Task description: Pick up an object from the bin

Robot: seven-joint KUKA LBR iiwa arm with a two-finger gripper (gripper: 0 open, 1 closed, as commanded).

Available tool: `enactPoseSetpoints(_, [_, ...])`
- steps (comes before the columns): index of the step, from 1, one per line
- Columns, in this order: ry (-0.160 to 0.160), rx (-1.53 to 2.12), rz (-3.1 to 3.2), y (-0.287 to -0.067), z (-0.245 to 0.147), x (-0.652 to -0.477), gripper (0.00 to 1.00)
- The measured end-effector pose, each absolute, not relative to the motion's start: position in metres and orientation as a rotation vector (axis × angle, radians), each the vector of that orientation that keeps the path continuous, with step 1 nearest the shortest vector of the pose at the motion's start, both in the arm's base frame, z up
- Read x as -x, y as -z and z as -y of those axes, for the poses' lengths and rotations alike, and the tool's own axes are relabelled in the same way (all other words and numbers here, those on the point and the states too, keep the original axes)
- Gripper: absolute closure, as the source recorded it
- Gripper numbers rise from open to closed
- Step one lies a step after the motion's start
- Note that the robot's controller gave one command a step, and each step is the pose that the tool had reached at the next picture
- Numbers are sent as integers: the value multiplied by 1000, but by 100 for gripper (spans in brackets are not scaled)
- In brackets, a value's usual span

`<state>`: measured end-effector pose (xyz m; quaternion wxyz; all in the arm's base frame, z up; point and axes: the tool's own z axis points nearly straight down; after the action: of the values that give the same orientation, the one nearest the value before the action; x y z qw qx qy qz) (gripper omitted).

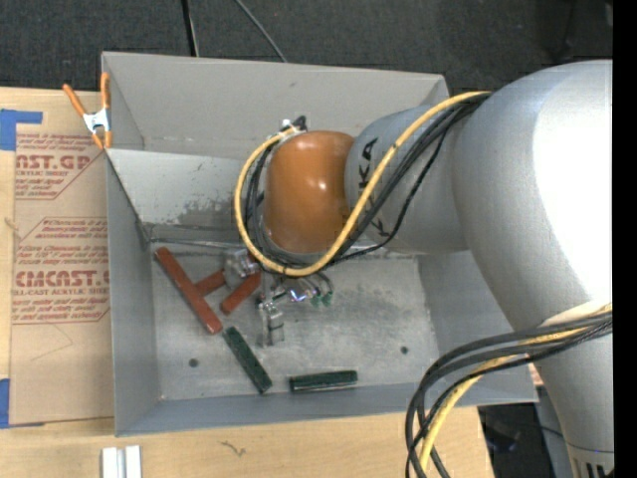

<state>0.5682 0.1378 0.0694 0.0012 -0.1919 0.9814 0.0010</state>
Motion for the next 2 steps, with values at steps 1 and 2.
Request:
enactPoseSetpoints(1, [-3,601,-3081,-70,-139,-568,0])
enactPoseSetpoints(2, [-3,600,-3082,-70,-139,-569,0])
